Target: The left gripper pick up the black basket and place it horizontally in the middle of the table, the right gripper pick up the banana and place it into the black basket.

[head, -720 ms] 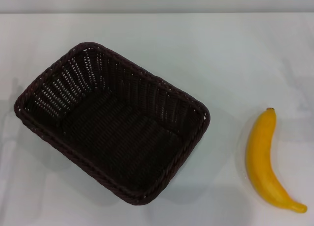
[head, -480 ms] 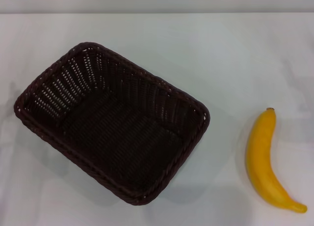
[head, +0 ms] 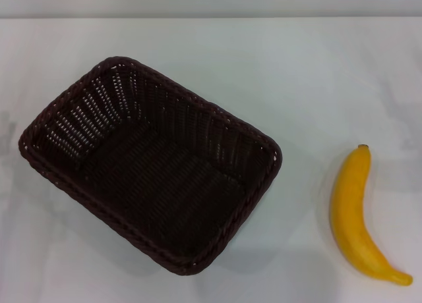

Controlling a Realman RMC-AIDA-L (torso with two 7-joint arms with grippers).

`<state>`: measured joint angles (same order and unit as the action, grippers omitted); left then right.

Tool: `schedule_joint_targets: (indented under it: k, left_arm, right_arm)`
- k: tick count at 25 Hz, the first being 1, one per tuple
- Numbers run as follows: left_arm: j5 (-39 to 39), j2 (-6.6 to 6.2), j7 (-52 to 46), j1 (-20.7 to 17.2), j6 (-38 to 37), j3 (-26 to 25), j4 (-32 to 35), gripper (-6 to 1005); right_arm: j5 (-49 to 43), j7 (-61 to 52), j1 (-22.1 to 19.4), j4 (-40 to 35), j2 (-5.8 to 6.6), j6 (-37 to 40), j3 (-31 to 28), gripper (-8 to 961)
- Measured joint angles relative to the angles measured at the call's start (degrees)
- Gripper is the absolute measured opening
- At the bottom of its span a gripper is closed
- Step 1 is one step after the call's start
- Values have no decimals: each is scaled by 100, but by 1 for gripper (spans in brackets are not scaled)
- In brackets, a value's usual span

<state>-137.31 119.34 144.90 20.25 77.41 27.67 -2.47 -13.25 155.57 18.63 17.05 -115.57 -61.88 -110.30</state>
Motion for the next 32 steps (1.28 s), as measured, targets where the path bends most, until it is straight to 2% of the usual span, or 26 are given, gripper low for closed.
schedule_joint_targets:
  k: [4,5,7,11,15,19,23,26,28,32]
  left_arm:
    - [633,-113,-1819,-147,-487,310,885,883]
    - [913,-164,-2399,-194,-646,424,1195,883]
    - [1677,-357,-3748,-274,-884,686,1905,883]
    - [3372,-886,-6084,-199,-756,851,2831,882]
    - [5324,-1465,-8093,147,-81,859,3697,881]
    - [6784,-1841,-9133,665,725,864,4452,880]
    - [8233,-2040,-9729,1391,1246,862,4846,880]
    - [9125,-2094,-9929,1907,1545,862,4836,879]
    - [9641,-2058,-9979,2194,1654,862,4812,879]
    - [10563,-1851,-9984,2680,1687,862,4781,878]
  right_arm:
    - [17,-1,0,0,-1,0,0,869]
    - [21,0,1,3,-1,0,0,869]
    - [23,0,12,6,0,0,0,869]
    - [30,0,39,8,6,6,-17,869]
    - [31,0,56,16,11,17,-25,869]
    - [30,0,70,29,18,18,-16,869]
    - [30,0,79,35,16,16,0,869]
    - [28,-2,79,21,-1,13,0,869]
    - [27,-37,79,17,-7,13,3,869]
    - [30,-174,35,7,-10,0,-6,869]
